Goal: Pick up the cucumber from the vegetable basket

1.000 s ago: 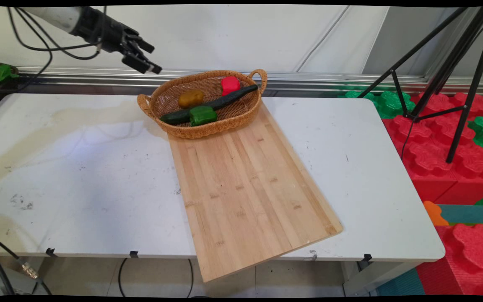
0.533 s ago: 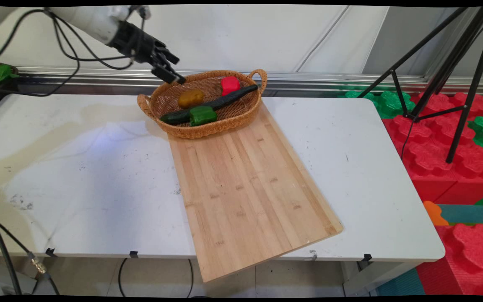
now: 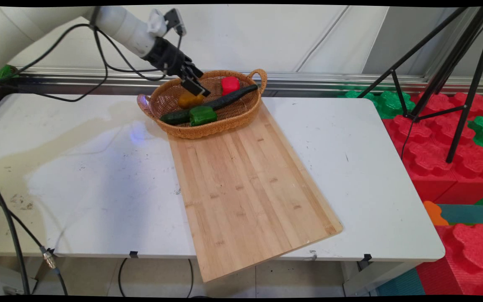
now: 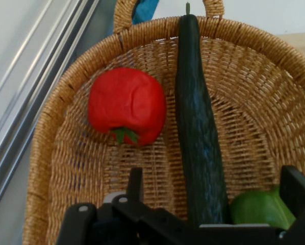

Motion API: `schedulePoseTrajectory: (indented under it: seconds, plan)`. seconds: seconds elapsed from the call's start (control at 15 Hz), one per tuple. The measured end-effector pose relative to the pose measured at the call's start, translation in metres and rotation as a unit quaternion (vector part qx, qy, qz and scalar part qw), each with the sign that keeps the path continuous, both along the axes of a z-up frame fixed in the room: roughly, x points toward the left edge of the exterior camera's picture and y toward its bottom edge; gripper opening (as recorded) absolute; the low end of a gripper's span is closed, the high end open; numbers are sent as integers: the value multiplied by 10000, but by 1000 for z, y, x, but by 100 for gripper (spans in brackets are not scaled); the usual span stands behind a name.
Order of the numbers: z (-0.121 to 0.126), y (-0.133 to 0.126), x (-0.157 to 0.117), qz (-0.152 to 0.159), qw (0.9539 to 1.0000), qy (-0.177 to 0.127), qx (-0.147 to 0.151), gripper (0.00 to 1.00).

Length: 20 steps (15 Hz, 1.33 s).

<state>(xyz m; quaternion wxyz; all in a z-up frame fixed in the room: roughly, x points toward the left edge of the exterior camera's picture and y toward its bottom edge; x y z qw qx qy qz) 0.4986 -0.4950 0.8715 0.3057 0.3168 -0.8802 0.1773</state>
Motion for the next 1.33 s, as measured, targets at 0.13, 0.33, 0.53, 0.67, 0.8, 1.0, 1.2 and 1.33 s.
schedulePoseTrajectory:
  seconds: [0.13,0.33,0.53,0.67,0.8,1.0,1.2,1.33]
  plan:
    - [-9,-9,-8,15,10000,-39,66,100]
    - [-22,-20,-17,34,9998,-111,153,100]
    - [-33,-30,-22,41,9997,-175,174,100]
    - [-38,-36,-25,36,9996,-203,174,100]
    - [-44,-42,-28,18,9996,-226,195,100]
    - [-49,-45,-31,-19,9994,-240,231,100]
    - [-54,-47,-34,-55,9993,-256,249,100]
    - [-55,-48,-35,-67,9993,-259,249,100]
